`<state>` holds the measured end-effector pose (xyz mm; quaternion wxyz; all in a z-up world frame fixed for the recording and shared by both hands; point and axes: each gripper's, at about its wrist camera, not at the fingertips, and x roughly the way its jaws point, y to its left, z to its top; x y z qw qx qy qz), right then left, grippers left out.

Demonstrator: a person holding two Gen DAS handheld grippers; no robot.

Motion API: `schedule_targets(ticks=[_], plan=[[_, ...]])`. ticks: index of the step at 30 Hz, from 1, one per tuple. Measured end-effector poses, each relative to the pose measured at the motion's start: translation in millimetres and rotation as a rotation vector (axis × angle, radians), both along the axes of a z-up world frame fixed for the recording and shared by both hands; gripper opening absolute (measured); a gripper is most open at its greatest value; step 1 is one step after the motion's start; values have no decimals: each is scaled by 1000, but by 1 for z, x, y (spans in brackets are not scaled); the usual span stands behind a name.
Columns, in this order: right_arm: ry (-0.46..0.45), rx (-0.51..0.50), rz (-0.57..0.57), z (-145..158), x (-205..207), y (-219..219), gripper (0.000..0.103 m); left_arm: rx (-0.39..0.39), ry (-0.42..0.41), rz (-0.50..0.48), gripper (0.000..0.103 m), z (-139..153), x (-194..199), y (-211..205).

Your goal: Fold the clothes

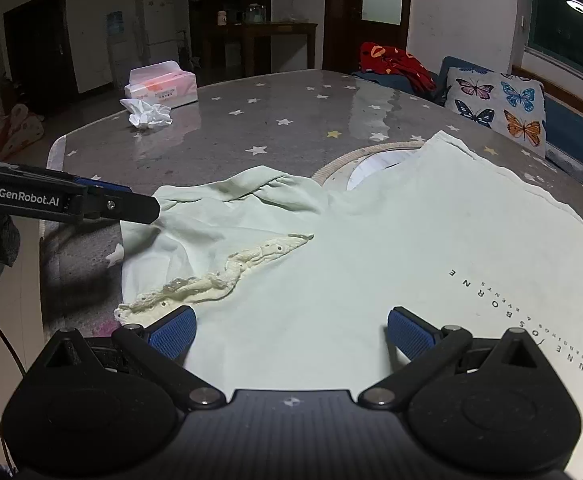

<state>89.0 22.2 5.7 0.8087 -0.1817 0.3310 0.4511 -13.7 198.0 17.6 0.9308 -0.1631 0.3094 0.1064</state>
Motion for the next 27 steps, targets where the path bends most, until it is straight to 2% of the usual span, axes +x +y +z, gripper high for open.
schedule_targets(ticks=[4, 6, 9, 12, 21, 27], plan=[[-5, 5, -1, 1, -1, 0, 103, -21, 8, -4, 51, -5, 2, 1], [-5, 8, 0, 1, -1, 2, 103, -37, 2, -16, 33, -5, 2, 2], [3, 7, 4, -1, -2, 4, 103, -53, -11, -29, 16, -4, 1, 3], [4, 9, 3, -2, -3, 5, 103, -61, -48, -52, 9, 4, 1, 0], [-24, 24, -49, 9, 2, -19, 103, -67, -189, -255, 5, 37, 6, -38], [-60, 29, -116, 19, 16, -36, 103, -54, -225, -408, 5, 39, 14, -71]])
